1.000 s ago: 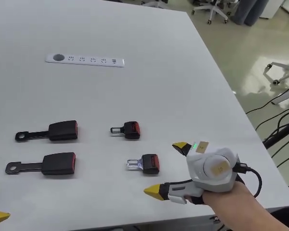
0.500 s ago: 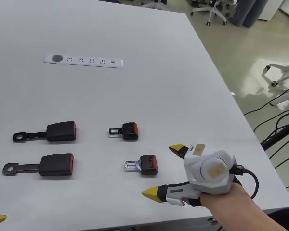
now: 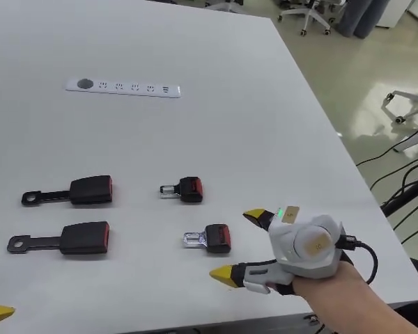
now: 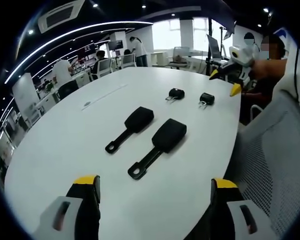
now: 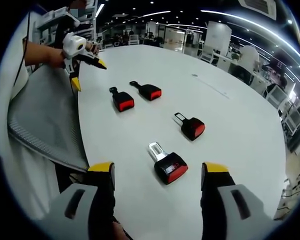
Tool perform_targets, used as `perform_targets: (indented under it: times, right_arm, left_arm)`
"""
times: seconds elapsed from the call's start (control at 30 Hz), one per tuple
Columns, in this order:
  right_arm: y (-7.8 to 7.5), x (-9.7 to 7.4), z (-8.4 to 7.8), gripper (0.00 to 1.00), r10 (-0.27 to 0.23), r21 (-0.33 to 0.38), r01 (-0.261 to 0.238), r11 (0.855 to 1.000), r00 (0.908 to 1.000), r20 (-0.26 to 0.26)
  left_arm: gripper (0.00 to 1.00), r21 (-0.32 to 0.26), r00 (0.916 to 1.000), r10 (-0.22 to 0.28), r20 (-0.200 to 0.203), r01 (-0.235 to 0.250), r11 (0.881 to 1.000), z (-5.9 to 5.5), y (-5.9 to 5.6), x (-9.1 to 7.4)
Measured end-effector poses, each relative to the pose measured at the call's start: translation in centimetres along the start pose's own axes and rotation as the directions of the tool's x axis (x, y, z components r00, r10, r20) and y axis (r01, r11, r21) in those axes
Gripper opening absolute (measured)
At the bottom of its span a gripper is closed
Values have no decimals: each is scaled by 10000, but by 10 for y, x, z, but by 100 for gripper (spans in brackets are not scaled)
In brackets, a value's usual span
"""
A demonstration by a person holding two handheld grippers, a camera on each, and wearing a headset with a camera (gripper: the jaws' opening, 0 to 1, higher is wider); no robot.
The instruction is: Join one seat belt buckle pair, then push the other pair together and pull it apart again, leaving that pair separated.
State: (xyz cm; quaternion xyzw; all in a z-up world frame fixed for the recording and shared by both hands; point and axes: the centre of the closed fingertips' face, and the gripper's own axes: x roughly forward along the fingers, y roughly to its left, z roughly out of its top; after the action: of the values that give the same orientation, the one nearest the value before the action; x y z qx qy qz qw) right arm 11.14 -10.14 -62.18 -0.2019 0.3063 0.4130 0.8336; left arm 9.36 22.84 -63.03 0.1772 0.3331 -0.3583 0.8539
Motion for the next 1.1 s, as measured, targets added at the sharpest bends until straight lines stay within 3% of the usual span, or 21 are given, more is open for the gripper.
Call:
perform_targets:
  times: [0.3,0.5,0.6,0.8,0.97,1.1]
  right_arm:
    - [2,7,-1,62,271,-217,-273,9994,9996,-110]
    - [6,18,-4,56,704,-590,-723,9956,9970,-335]
    - [5,22,-5,54,819,-631,-843,9944,9958,-411]
    - [6,30,-6,52,1061,-893,-1119,9897,9921,-675]
    - [4,36,-9,49,1232,-1156,-1332,9843,9883,-900]
    - [0,43,-13,47,1314,-1325,-1460,9804,9849,-1125]
  left_arm:
    - [82,116,9974,-724,47,724,9973,13,-7,13]
    - [73,838,9925,-1210,-168,1219,9890,27,-16,24]
    - [63,1351,9872,-1589,-145,1594,9779,34,-21,32]
    - [61,1817,9839,-1773,-248,1788,9670,50,-29,49]
    - [55,2148,9758,-2079,-671,2176,9521,49,-31,62]
    - [51,2245,9722,-2216,-759,2332,9462,50,-30,69]
